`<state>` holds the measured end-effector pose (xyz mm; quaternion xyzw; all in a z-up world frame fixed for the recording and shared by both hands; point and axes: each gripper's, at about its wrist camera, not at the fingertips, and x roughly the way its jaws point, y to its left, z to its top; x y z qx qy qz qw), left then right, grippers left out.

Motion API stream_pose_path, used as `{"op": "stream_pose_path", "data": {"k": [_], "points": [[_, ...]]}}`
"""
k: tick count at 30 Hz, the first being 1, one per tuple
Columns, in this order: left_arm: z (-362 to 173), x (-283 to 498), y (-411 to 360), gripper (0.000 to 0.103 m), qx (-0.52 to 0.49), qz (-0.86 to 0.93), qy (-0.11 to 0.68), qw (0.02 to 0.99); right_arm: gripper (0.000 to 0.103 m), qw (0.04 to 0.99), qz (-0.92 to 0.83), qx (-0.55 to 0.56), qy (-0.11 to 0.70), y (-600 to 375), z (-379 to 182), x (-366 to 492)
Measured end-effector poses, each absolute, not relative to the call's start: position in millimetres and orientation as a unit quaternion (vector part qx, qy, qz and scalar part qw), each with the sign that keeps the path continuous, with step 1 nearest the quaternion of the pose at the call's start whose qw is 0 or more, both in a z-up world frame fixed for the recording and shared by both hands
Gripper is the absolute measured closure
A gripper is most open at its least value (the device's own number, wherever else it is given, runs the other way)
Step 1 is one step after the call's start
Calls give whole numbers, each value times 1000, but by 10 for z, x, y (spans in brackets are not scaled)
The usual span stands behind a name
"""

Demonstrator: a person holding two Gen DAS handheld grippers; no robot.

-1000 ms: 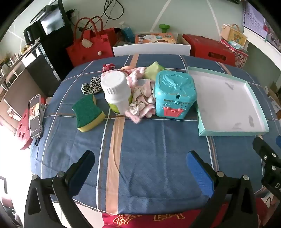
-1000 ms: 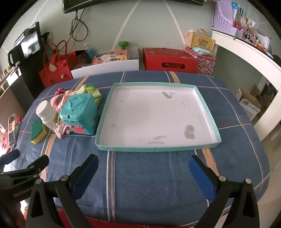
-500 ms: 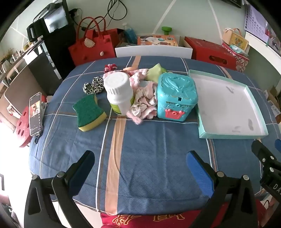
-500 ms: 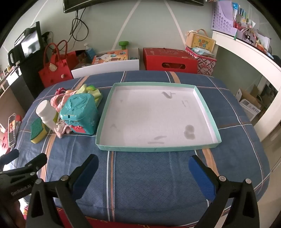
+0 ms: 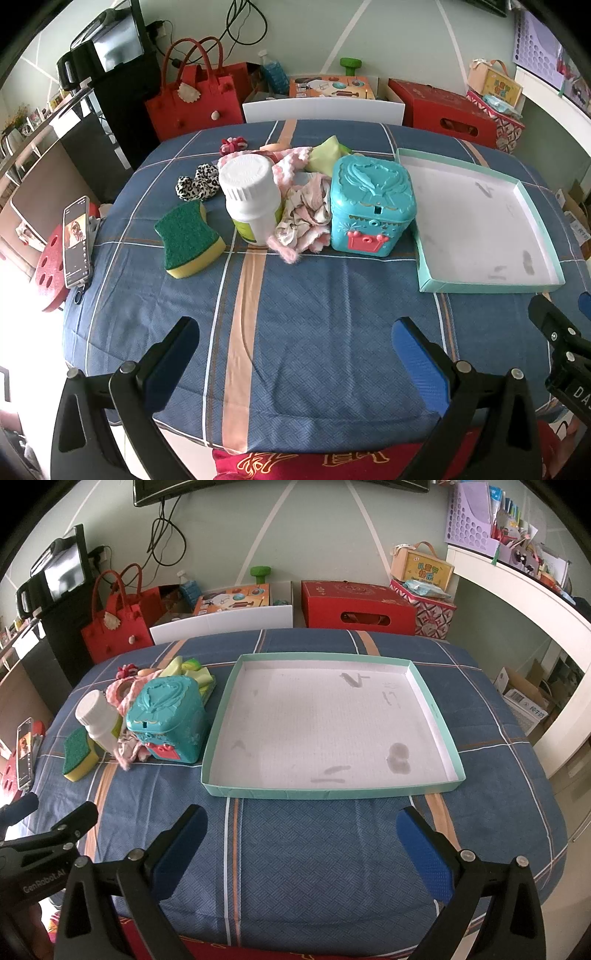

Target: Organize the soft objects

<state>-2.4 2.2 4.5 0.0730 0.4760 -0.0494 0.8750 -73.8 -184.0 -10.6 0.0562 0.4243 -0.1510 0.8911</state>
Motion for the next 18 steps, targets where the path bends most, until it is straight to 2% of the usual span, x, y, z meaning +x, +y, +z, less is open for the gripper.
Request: {"op": "stream_pose_path", "data": {"k": [18], "points": [[55,-34,18,0,76,-49,473,877,0,891,-151,56,423,-1838,-107,-734]]}}
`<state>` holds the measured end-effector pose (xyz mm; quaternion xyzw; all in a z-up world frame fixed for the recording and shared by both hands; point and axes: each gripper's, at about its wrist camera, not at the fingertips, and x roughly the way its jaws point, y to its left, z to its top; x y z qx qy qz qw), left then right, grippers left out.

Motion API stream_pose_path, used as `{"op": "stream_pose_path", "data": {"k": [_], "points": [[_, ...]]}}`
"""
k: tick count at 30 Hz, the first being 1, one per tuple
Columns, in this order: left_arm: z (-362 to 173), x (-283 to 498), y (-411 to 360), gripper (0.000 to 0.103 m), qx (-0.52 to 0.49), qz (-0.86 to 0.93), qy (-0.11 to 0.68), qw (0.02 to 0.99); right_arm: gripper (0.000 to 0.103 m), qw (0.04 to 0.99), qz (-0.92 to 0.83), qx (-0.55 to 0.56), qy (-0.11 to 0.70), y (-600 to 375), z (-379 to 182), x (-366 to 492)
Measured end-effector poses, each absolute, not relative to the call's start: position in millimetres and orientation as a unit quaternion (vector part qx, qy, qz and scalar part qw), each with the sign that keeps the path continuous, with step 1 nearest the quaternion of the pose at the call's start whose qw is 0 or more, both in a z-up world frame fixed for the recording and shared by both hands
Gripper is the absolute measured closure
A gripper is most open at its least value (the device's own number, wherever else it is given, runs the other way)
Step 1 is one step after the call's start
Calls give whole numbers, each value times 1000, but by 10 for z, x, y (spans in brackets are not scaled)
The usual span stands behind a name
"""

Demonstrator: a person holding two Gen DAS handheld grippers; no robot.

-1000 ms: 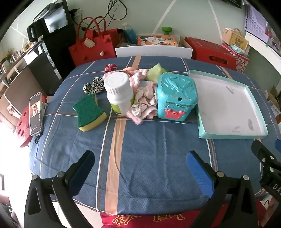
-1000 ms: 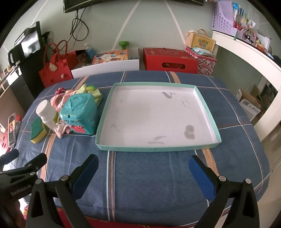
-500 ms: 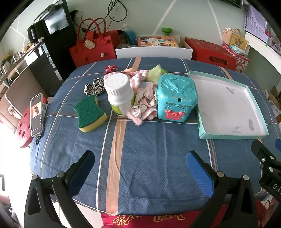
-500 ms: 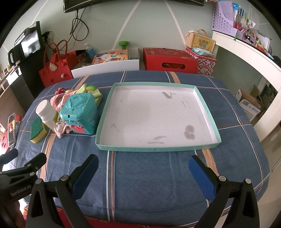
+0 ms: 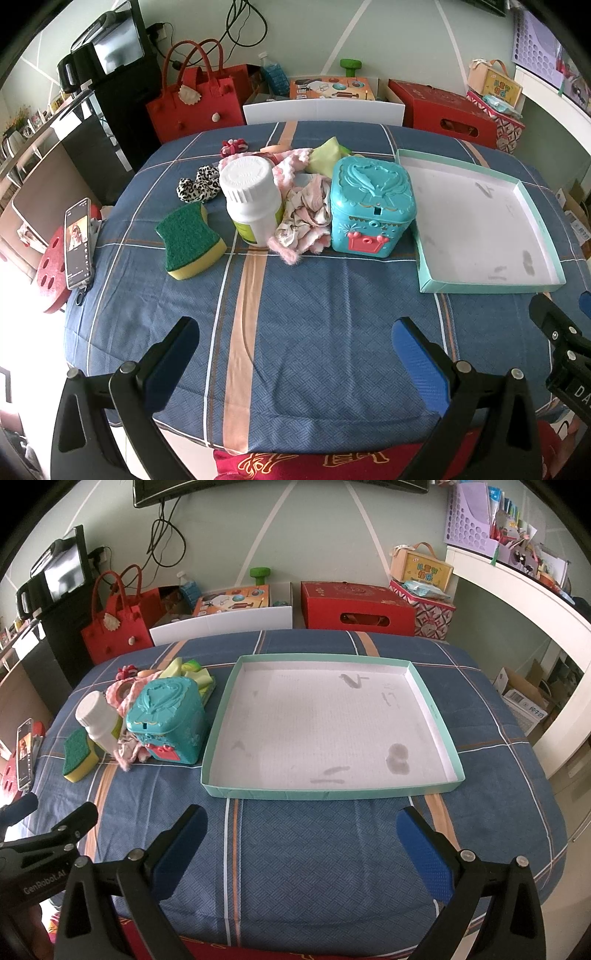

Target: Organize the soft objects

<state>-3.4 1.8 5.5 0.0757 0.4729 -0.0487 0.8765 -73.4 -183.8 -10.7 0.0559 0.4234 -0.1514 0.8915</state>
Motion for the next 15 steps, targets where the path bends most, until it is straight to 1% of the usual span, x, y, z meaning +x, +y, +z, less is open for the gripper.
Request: {"op": "stream_pose_path", "data": {"k": [15], "points": [[50,-32,13,0,77,-48,474,876,0,891,-151,56,424,-1841,-107,-738]]}}
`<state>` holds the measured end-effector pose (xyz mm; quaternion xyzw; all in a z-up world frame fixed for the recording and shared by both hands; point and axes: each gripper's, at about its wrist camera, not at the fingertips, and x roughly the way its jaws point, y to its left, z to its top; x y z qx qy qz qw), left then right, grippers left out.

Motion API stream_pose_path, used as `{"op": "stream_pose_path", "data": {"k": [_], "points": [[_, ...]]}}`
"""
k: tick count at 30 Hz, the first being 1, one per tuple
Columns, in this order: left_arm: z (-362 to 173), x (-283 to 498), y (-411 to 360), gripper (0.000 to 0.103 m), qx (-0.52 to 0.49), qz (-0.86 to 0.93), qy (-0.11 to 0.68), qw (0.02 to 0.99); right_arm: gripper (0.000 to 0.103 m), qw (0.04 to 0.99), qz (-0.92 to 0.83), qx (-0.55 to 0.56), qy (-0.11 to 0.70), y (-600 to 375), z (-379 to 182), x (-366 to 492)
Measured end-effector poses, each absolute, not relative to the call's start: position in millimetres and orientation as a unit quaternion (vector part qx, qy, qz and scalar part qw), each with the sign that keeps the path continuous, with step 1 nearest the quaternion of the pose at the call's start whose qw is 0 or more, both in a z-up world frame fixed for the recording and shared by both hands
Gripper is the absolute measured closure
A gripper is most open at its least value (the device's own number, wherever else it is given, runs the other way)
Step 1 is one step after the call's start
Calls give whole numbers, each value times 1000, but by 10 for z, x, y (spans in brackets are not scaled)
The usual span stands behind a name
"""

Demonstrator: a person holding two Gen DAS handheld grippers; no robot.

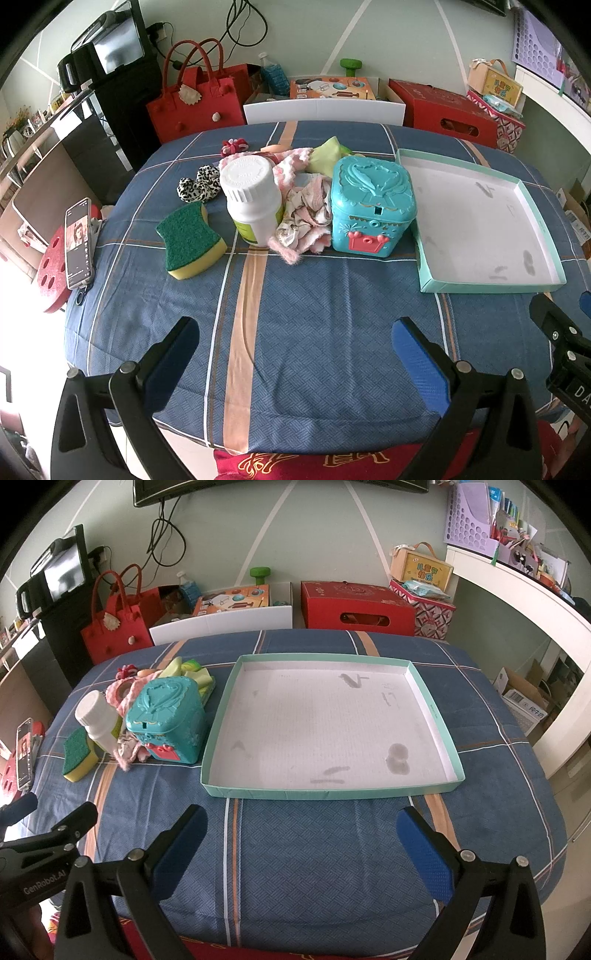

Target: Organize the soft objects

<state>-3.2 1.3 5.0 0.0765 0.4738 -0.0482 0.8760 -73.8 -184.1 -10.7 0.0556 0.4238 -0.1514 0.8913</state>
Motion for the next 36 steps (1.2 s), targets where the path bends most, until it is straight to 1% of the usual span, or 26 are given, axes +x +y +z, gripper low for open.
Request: {"op": "stream_pose_path", "data": {"k": [31,36], "points": [[29,-37,27,0,77,-47,475,875,0,891,-151,56,425,-1847,-98,-713],[28,1,49,0,60,-68,484,870,0,887,-139,49,438,-1822,-104,-711]]}}
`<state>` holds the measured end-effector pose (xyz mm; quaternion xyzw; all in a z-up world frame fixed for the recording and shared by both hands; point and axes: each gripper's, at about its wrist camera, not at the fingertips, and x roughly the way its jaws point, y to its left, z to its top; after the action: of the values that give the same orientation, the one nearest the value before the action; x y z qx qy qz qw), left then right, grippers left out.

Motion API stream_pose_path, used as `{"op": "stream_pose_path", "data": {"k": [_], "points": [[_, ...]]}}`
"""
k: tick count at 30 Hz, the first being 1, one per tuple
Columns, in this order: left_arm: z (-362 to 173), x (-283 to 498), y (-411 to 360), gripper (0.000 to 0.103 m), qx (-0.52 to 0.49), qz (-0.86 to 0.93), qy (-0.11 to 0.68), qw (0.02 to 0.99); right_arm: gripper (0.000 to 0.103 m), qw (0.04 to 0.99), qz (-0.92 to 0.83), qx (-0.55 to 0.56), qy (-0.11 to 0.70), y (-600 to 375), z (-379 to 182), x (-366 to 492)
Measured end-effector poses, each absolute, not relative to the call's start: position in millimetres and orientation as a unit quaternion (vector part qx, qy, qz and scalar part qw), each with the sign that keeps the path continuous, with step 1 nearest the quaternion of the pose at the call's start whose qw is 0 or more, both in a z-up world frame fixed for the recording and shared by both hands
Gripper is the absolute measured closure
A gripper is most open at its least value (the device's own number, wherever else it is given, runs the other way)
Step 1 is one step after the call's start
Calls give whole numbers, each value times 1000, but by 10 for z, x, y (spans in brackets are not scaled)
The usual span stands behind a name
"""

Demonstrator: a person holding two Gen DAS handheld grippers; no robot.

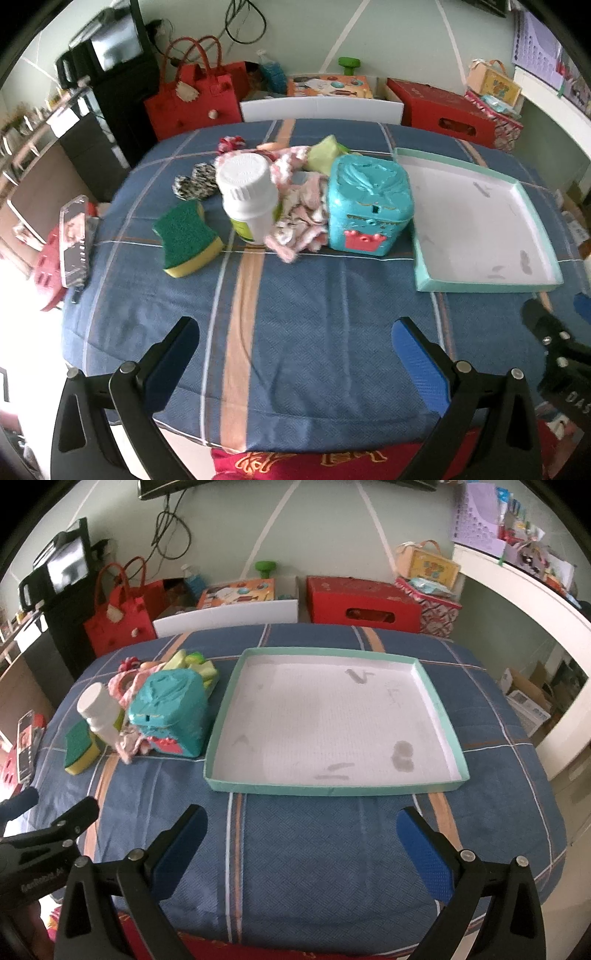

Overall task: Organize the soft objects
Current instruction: 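Move the left tool to the green sponge while the right tool approaches the light green cloth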

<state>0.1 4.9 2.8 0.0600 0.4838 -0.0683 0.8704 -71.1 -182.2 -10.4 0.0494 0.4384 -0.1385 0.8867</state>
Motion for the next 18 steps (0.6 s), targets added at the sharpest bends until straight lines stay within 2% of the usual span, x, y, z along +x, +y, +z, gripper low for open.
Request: {"op": "stream_pose_path", "data": {"k": [4,18], "points": [[29,187,84,0,25,-106,503,858,0,886,-109,65,445,-1823,-87,-623],[318,950,476,0,-16,-140,484,863,0,904,-44,78,419,-1631,465,82]]}}
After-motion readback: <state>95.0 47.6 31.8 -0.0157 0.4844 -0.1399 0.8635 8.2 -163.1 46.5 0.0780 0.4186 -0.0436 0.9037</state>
